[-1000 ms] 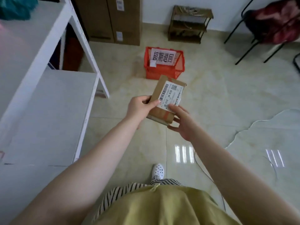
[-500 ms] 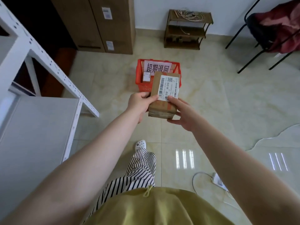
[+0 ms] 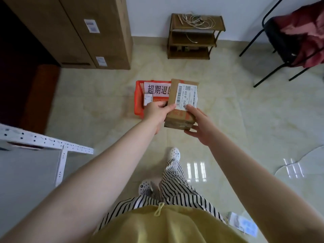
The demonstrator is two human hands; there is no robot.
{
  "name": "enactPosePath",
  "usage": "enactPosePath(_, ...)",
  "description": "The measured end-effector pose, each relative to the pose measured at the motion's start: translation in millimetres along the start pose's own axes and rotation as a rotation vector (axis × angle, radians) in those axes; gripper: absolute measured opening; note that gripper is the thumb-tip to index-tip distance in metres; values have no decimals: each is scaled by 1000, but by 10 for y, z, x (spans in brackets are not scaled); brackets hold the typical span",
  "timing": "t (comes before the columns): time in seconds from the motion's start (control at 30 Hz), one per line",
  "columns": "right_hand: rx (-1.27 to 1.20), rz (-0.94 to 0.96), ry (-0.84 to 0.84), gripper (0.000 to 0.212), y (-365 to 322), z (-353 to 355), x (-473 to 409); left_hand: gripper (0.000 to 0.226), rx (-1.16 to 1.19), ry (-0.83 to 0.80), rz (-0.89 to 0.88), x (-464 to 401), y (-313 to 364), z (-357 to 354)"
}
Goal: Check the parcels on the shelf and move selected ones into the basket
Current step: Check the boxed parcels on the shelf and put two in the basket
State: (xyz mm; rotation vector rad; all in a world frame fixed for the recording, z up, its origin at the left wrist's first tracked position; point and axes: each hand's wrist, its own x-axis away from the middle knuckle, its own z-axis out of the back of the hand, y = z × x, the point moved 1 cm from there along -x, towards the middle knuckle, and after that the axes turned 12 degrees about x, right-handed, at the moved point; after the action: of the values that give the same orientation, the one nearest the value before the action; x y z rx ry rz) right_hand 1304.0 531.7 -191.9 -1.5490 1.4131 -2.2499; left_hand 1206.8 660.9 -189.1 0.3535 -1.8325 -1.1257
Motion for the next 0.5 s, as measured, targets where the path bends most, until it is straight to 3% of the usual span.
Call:
enactPosePath(0.17, 14, -39, -18, 45, -402, 233, -835, 31, 10, 49, 19, -800, 146, -281)
enactPosePath(0.33, -57, -140, -25, 46, -689, 431, -1658, 36, -261, 33, -51, -1550, 274, -619)
enactPosePath(0.5, -56, -175, -34, 45, -780, 457, -2410, 30, -291, 62, 18, -2210, 256, -767)
